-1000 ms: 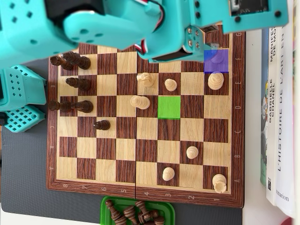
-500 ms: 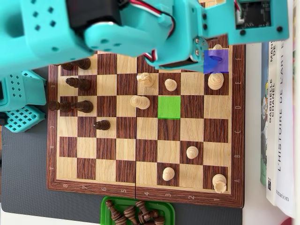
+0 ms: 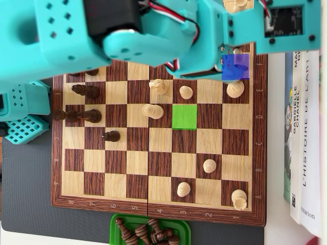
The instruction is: Play chess
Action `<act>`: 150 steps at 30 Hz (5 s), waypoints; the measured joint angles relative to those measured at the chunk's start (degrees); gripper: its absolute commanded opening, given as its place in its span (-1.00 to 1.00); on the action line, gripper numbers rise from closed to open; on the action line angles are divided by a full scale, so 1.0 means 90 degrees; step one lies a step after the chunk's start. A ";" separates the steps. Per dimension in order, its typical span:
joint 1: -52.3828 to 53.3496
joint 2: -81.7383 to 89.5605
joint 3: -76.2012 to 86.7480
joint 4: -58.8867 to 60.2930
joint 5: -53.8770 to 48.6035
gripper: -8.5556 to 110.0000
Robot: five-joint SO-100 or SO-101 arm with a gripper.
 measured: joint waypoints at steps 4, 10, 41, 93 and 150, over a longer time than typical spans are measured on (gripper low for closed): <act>0.0000 -0.0010 0.0000 0.0000 0.0000 -0.60; 0.0000 -0.0010 0.0000 0.0000 0.0000 -0.61; 0.0000 -0.0029 0.0000 0.0000 0.0000 -0.76; 0.0430 0.3525 0.2891 0.0000 0.0000 -0.76; 0.1270 0.3262 0.4121 -0.0303 -0.0254 -0.76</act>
